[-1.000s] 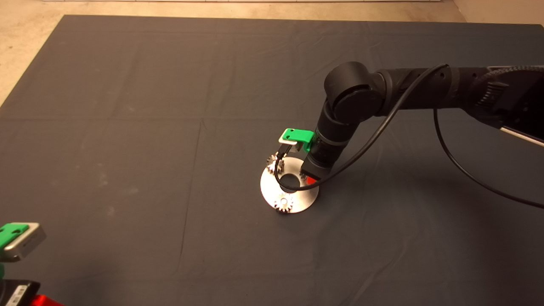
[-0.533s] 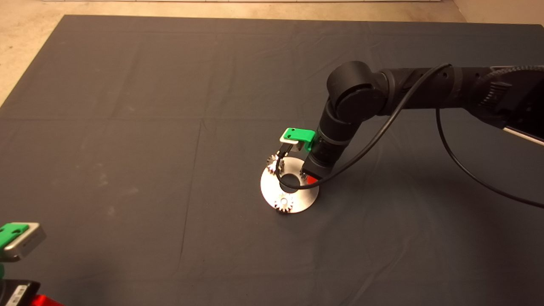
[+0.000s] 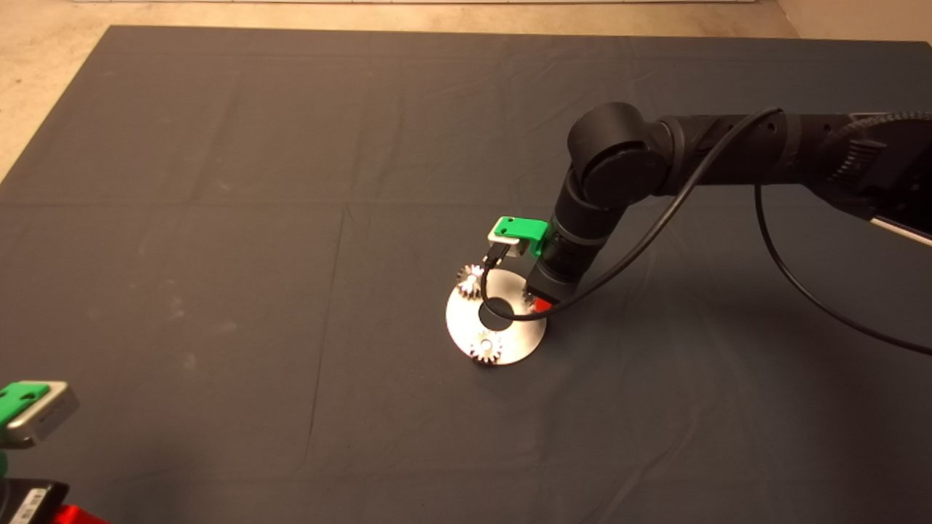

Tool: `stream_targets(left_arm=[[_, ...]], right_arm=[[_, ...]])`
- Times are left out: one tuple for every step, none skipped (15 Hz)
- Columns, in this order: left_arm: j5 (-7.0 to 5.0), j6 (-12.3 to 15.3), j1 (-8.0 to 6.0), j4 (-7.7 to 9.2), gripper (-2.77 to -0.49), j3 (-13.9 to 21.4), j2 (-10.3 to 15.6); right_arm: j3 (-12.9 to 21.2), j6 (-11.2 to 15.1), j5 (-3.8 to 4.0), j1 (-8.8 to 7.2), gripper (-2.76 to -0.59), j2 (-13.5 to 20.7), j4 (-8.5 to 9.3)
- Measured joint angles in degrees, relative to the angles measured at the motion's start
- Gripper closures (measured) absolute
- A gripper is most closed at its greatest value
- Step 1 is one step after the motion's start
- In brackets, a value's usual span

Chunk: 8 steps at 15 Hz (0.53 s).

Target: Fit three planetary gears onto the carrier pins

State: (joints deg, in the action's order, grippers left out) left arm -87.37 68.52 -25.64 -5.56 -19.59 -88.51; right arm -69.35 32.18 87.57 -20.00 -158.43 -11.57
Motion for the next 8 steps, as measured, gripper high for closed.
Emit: stream_targets(left_arm=[[0.0,-0.02,0.01,0.0,-2.33,0.0,0.01],[-0.01,-0.02,0.01,0.0,-2.33,0.0,0.05],[-0.02,-0.02,0.01,0.0,-2.33,0.0,0.12],[-0.02,-0.02,0.01,0.0,-2.33,0.0,0.12],[0.0,-0.02,0.01,0.0,-2.33,0.0,0.12],[0.0,-0.02,0.01,0.0,-2.33,0.0,0.18],[0.0,-0.04,0.01,0.0,-2.33,0.0,0.36],[0.0,-0.09,0.01,0.0,-2.33,0.0,0.59]], right_arm=[[0.0,0.0,0.04,0.0,-1.01,0.0,0.0],[0.0,0.0,0.13,0.0,-1.02,-0.1,0.0],[0.0,0.0,0.28,0.02,-1.02,-0.3,0.0],[0.0,0.01,0.33,0.02,-1.01,-0.52,0.0],[0.0,0.01,0.3,0.07,-1.01,-0.69,0.0],[0.0,0.01,0.57,0.11,-1.01,-0.93,0.0],[0.0,0.01,0.67,0.13,-1.01,-1.02,0.0],[0.0,0.01,0.72,0.13,-1.01,-1.13,0.0]])
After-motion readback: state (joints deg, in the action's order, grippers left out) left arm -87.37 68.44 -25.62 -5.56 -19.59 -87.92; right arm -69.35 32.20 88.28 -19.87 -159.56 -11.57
